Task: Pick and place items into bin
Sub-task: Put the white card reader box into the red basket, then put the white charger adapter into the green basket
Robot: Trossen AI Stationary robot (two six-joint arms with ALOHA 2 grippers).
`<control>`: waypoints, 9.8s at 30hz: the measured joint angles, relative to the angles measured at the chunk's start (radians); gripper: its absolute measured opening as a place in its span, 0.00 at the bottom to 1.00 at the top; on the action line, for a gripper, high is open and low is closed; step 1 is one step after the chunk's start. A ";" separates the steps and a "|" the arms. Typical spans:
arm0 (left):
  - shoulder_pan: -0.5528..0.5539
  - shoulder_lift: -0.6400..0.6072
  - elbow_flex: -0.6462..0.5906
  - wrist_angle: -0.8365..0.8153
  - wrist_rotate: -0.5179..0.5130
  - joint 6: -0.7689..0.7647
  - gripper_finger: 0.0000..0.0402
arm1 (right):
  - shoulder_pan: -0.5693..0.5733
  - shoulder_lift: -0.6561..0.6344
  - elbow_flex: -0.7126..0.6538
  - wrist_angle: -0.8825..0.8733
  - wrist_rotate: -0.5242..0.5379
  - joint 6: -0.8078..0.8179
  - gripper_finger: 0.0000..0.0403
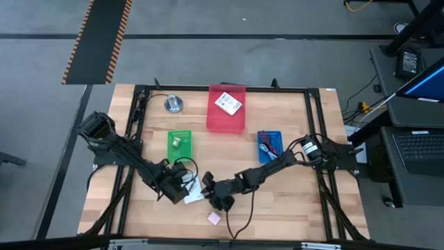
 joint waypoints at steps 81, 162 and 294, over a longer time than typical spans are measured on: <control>0.000 0.002 -0.002 0.050 0.014 0.022 0.01 | 0.006 0.028 0.002 -0.078 0.129 -0.013 0.30; -0.033 -0.159 -0.002 0.125 -0.300 0.465 0.01 | -0.169 -0.666 -0.176 -0.576 0.328 0.284 0.03; 0.091 -0.160 0.000 0.167 -0.340 0.714 0.01 | -0.382 -0.802 -0.155 -0.761 0.202 0.271 0.00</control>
